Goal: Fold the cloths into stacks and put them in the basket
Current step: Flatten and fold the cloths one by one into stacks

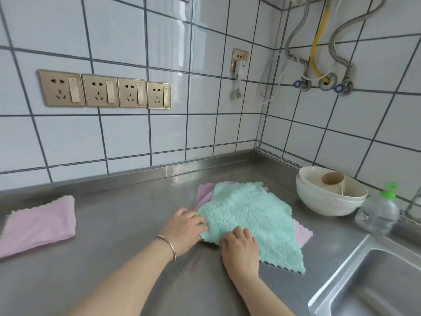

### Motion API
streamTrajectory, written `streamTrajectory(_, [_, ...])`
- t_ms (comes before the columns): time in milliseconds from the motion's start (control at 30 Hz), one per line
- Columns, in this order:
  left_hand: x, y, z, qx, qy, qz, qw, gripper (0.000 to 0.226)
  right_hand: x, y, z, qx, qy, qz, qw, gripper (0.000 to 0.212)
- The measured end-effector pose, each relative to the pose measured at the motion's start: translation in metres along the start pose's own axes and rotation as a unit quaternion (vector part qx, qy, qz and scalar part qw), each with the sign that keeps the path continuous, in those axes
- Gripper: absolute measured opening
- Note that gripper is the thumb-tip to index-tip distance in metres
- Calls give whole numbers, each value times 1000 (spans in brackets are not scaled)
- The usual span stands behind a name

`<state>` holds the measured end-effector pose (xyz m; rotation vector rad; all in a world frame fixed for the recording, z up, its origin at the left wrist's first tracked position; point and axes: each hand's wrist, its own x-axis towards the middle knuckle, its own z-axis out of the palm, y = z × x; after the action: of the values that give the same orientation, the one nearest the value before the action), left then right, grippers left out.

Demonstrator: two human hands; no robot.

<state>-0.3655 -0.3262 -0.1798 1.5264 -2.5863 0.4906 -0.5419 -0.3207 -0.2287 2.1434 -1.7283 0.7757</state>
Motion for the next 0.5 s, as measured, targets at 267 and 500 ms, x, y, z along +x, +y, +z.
streamTrajectory(267, [9, 5, -13, -90, 134, -104, 981, 28, 11, -11, -17, 15, -5, -24, 1000, 36])
streamTrajectory(500, [-5, -10, -78, -248, 275, -227, 901, 38, 55, 3, -72, 58, 116, -12, 991, 33])
